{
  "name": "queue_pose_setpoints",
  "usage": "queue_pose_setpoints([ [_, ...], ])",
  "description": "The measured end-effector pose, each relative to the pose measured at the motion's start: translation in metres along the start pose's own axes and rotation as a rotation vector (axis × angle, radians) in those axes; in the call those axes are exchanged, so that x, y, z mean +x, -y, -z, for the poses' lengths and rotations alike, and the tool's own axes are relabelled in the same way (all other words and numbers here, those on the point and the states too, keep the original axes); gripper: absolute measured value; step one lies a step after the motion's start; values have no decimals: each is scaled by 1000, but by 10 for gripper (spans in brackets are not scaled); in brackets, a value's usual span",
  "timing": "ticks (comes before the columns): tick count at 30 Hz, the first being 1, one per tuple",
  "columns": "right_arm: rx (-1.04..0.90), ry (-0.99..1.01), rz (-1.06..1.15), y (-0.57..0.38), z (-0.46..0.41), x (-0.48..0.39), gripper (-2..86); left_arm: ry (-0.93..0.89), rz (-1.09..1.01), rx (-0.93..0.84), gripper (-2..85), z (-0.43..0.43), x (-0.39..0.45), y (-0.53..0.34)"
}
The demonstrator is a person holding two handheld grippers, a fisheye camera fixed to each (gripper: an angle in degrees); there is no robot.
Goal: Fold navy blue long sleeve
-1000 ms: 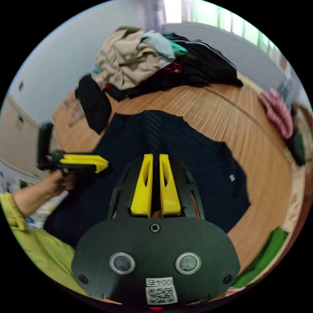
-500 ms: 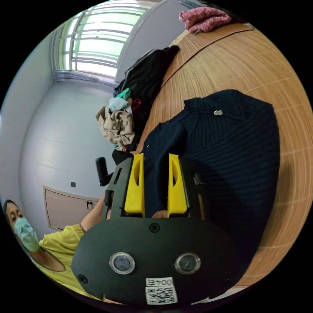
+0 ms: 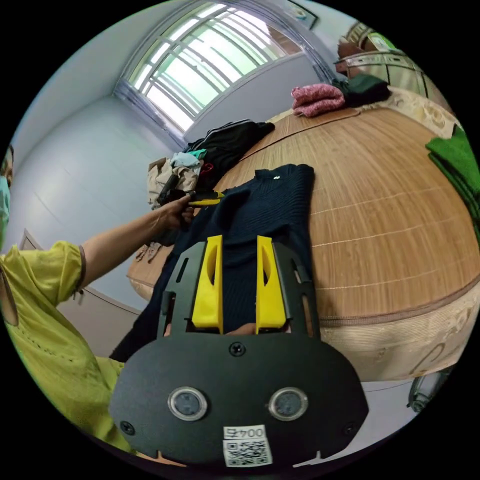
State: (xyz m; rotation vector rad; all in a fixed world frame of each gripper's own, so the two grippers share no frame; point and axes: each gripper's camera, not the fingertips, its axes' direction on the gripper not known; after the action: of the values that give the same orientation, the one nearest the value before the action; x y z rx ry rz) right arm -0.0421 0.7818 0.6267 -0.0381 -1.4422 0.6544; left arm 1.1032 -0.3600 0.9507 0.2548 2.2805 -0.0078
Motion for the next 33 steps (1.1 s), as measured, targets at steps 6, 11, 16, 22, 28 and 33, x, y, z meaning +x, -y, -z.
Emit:
queue_pose_setpoints([
  [6, -48, -71, 58, -15, 0, -16, 99, -24, 29, 9, 37, -13, -9, -21],
  [11, -117, -195, 121, -18, -6, -31, 95, -71, 33, 127, 29, 10, -12, -60],
  [16, -169, -314, 244, -12, -14, -45, 81, -128, -8, 246, 27, 50, -14, -127],
  [22, -324, -540, 524, -4, -43, -63, 98, -165, 133, 328, 27, 54, -70, -238],
  [28, -488, -695, 839, -7, -73, -87, 96, -259, 333, 375, 26, 8, -137, -336],
  [33, -553, -741, 984, -14, -86, -96, 41, -277, 403, 425, 26, -18, -167, -396],
])
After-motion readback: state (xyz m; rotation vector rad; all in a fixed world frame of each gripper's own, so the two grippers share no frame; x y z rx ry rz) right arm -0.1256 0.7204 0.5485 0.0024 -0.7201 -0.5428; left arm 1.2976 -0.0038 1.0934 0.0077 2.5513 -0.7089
